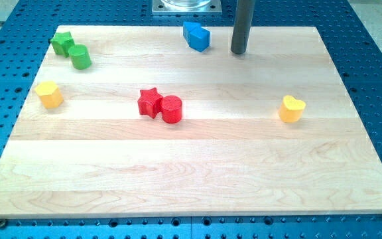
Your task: Move your arm downwards
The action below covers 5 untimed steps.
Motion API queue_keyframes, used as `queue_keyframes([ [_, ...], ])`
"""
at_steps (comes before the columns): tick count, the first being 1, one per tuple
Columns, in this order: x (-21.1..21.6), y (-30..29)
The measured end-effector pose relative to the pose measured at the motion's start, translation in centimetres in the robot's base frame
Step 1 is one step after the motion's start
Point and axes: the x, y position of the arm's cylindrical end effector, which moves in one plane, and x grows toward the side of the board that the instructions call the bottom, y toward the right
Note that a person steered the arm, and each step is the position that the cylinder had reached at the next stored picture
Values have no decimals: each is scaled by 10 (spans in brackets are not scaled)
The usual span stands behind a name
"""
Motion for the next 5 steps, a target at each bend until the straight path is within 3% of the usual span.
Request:
queue_keyframes([
  [5, 14, 4],
])
